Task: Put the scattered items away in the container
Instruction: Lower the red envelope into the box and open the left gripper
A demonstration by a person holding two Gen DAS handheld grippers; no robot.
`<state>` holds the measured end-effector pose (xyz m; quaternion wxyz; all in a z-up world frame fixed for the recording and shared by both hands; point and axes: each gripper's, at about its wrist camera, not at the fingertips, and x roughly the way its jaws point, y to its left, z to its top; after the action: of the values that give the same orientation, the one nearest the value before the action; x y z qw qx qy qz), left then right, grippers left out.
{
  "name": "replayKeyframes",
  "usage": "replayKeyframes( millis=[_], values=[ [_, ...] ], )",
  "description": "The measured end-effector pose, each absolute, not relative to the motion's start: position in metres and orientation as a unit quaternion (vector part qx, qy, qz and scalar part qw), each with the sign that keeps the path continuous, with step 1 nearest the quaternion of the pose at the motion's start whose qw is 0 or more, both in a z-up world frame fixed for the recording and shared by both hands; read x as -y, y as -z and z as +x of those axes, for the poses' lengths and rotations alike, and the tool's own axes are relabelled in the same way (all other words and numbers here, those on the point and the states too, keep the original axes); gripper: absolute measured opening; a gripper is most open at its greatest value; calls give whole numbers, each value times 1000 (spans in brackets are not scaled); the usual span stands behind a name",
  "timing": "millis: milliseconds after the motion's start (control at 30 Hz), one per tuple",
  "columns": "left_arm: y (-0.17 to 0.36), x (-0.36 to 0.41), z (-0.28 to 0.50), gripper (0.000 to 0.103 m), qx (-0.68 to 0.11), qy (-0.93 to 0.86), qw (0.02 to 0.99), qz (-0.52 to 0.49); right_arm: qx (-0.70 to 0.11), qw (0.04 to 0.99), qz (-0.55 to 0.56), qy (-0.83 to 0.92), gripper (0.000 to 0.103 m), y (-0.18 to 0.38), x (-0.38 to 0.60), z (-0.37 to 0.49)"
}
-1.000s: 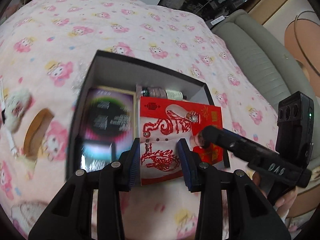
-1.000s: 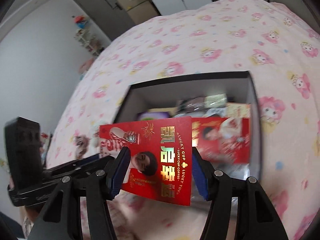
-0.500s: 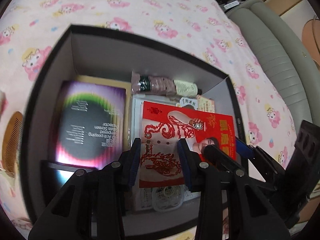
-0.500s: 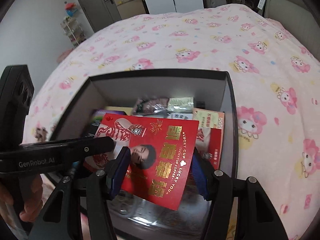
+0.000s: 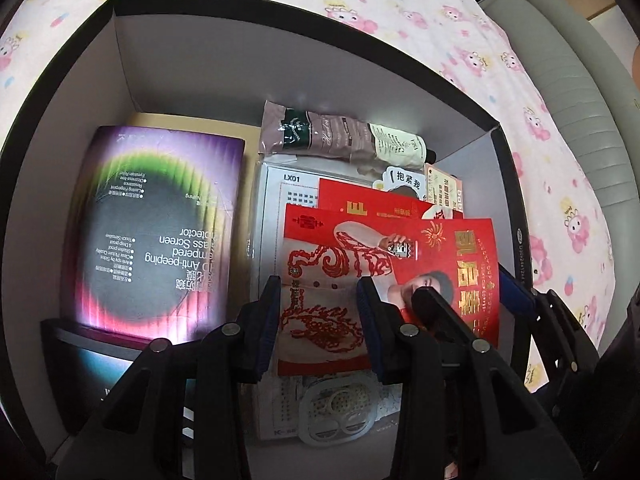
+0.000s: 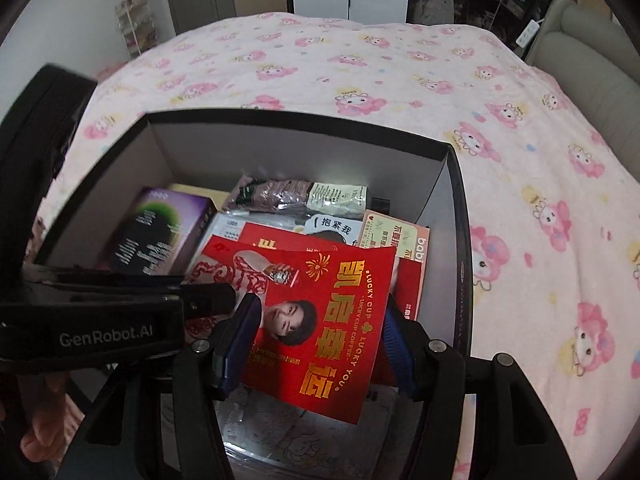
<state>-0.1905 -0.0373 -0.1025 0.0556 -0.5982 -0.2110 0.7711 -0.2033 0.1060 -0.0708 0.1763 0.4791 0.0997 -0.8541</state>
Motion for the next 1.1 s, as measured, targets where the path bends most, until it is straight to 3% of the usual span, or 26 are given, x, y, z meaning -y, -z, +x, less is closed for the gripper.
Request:
replayKeyframes(
  millis=[200, 433, 600, 900, 1100],
  values=[
    [97, 29, -198, 40, 190, -763, 43, -616, -122, 168, 479, 853, 57, 71, -106, -200],
    [85, 34, -192, 40, 204, -790, 36, -577, -61, 179, 463, 866, 57, 54, -125, -199],
    [96, 21, -192, 40, 201, -771, 64, -601, -116, 148, 437, 879, 57, 52, -119, -195],
    [87, 47, -179, 40, 244, -784, 16, -571, 37, 229, 456, 859, 56, 39, -152, -208],
    [99, 43, -187, 40, 235, -765, 39, -598, 36, 263, 496, 827, 56, 54, -129, -204]
  ],
)
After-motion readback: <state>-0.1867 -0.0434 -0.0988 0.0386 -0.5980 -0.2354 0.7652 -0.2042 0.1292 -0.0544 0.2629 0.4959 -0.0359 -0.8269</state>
